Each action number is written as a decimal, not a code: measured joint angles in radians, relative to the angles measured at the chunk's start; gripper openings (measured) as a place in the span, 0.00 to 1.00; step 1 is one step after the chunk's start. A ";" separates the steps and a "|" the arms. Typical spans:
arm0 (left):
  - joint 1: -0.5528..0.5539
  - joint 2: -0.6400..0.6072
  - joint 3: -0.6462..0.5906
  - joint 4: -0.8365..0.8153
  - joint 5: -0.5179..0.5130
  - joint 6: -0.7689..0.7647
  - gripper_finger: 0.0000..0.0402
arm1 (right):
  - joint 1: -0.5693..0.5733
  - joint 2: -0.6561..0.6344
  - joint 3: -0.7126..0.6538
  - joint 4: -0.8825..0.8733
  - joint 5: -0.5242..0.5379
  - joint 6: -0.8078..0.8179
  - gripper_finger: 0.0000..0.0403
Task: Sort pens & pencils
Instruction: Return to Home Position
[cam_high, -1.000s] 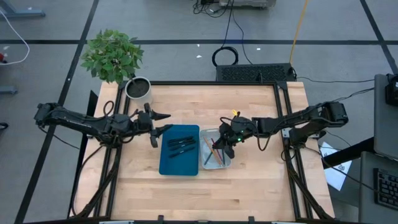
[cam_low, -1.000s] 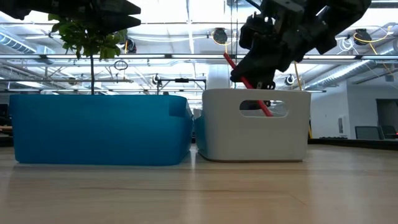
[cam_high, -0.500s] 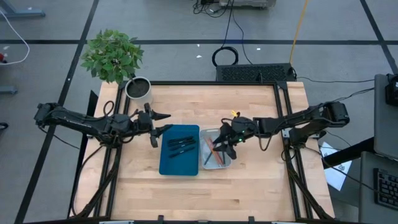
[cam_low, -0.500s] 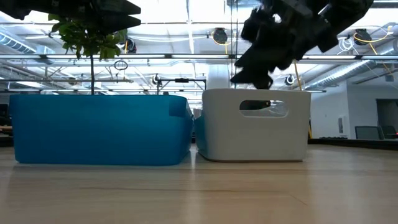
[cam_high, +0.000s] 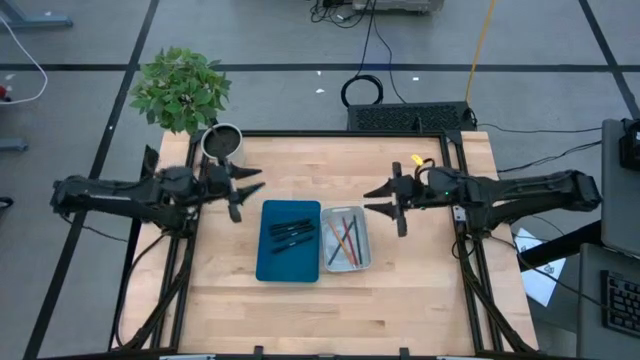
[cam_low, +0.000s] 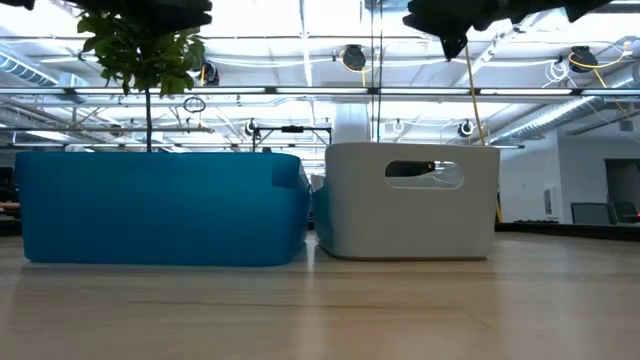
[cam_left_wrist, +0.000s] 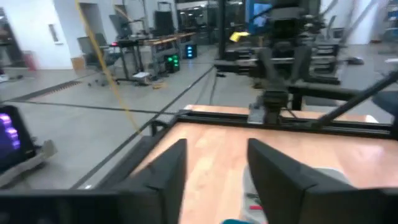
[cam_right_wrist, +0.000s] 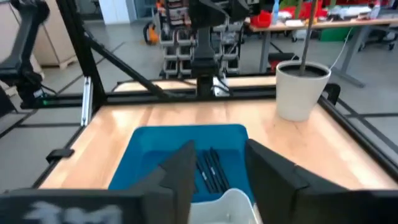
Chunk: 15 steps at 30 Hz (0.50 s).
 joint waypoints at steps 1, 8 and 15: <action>0.023 -0.023 0.013 -0.038 0.009 0.001 0.39 | 0.000 -0.013 0.000 -0.006 0.000 0.000 0.27; 0.186 -0.184 -0.040 -0.169 0.026 -0.066 0.03 | -0.010 -0.033 0.000 -0.052 0.010 -0.018 0.02; 0.256 -0.231 -0.268 0.022 0.124 -0.104 0.01 | -0.028 -0.055 -0.070 -0.036 0.027 -0.009 0.01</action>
